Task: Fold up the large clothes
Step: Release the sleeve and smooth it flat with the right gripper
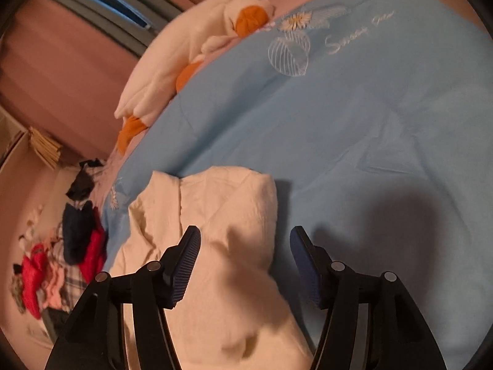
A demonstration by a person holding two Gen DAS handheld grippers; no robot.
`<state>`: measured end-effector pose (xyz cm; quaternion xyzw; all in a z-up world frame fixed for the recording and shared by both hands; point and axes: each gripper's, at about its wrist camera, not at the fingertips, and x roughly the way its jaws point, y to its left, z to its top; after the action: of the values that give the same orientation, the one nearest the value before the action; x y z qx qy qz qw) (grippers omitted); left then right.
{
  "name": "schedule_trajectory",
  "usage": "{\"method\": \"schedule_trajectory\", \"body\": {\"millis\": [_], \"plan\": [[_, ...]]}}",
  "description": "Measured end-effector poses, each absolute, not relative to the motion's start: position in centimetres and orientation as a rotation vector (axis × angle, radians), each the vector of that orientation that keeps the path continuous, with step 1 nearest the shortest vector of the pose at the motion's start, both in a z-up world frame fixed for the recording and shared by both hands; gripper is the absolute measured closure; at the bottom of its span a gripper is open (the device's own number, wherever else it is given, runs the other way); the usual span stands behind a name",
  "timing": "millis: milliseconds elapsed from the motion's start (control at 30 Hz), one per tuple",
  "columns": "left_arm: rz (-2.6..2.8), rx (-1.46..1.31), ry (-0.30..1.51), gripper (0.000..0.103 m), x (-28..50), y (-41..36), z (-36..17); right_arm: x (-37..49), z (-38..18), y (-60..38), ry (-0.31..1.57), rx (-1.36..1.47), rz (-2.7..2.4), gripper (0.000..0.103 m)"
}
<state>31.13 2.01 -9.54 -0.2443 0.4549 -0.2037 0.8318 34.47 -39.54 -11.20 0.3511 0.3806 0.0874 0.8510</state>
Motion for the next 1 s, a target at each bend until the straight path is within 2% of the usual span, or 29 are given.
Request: {"method": "schedule_trajectory", "body": {"millis": [67,100,133,167,233,333,500,567,633,700,833,900,1000], "plan": [[-0.505,-0.54,0.992,0.001,32.0,0.5,-10.2,35.9,-11.7,-39.0,0.813,0.76,0.22,0.041],[-0.505,-0.543,1.013,0.002,32.3,-0.1,-10.9,36.4,-11.8,-38.5,0.816,0.746,0.222,0.048],[-0.479,-0.529,1.036,0.002,32.7,-0.6,-11.9,36.7,-11.6,-37.6,0.821,0.705,0.22,0.072],[-0.452,-0.512,1.056,0.005,32.9,-0.9,-12.7,36.1,-11.1,-37.4,0.824,0.634,0.206,0.081],[-0.418,-0.448,1.089,0.013,32.9,-1.5,-14.1,35.6,-10.3,-36.8,0.804,0.544,0.203,0.094],[-0.425,-0.348,1.057,0.019,32.1,-2.4,-13.9,35.4,-9.8,-37.3,0.758,0.501,0.166,0.097],[-0.438,-0.271,1.081,0.02,32.1,-3.3,-14.2,37.3,-14.8,-40.7,0.833,0.747,0.112,0.097],[-0.446,-0.273,1.087,0.02,32.3,-3.1,-14.3,37.0,-14.8,-40.9,0.813,0.743,0.117,0.097],[-0.452,-0.303,1.093,0.02,32.6,-2.5,-14.3,36.3,-13.9,-41.2,0.808,0.756,0.106,0.092],[-0.448,-0.327,1.101,0.02,32.8,-2.1,-14.3,34.4,-11.3,-40.9,0.751,0.685,0.08,0.088],[-0.43,-0.33,1.104,0.017,32.9,-2.4,-14.2,30.4,-7.7,-36.8,0.684,0.528,0.269,0.087],[-0.425,-0.303,1.095,0.015,32.7,-2.9,-14.2,28.9,-7.9,-33.9,0.716,0.419,0.334,0.087],[-0.422,-0.283,1.075,0.014,32.3,-3.1,-14.2,28.7,-11.2,-30.7,0.843,0.26,0.297,0.087]]}}
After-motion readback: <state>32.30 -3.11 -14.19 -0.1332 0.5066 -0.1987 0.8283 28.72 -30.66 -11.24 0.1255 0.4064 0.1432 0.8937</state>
